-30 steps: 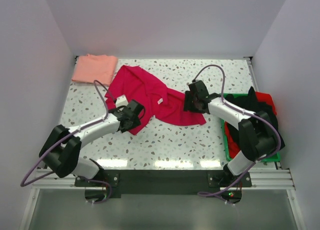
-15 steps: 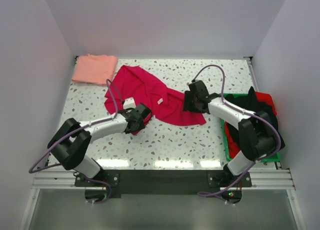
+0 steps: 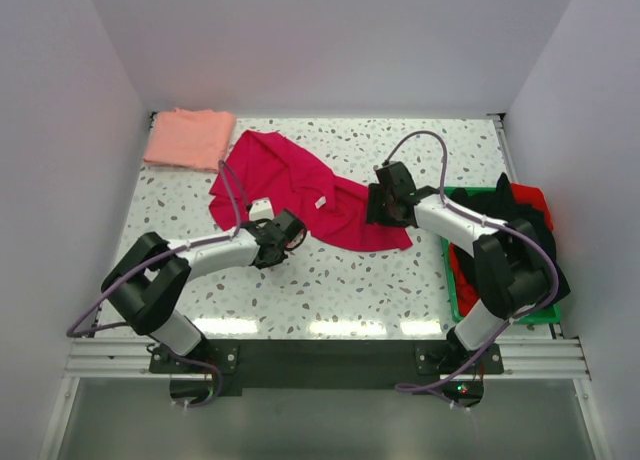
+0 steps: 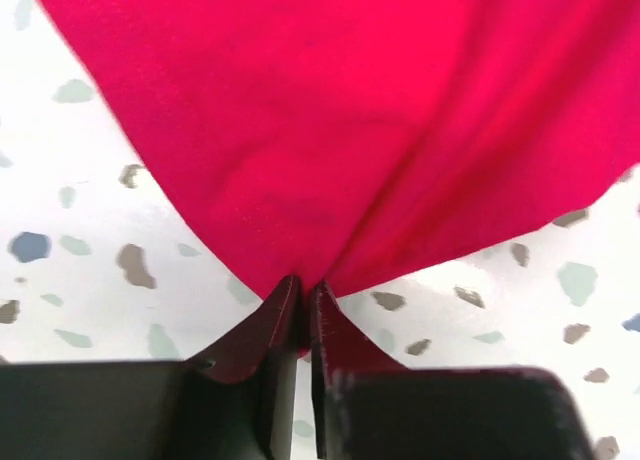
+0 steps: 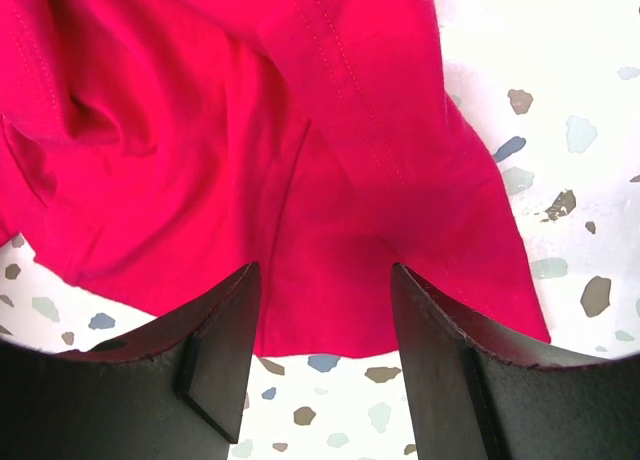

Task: Fold and stack the t-shirts
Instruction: Flatten the tshirt out

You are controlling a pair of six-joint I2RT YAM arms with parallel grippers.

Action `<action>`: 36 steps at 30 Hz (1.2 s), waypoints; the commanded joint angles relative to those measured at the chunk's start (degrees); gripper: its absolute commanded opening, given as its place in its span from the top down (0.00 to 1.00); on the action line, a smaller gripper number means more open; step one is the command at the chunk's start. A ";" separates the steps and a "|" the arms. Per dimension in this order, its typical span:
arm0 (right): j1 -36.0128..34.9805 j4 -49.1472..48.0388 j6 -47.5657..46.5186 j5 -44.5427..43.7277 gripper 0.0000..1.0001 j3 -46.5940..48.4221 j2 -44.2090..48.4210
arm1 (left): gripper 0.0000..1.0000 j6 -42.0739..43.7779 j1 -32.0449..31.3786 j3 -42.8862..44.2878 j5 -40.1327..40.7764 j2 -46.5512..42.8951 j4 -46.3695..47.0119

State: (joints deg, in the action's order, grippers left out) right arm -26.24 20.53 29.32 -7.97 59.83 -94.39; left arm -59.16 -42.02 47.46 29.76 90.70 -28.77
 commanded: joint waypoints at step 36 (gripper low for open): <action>-35.20 -2.08 -15.43 -16.91 0.37 22.78 -23.91 | 1.00 10.82 30.68 -12.22 -10.33 -25.13 5.39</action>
State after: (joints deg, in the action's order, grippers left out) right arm -61.80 19.51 15.07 -21.04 80.23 -116.92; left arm -49.80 -12.01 35.97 19.81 66.92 -25.71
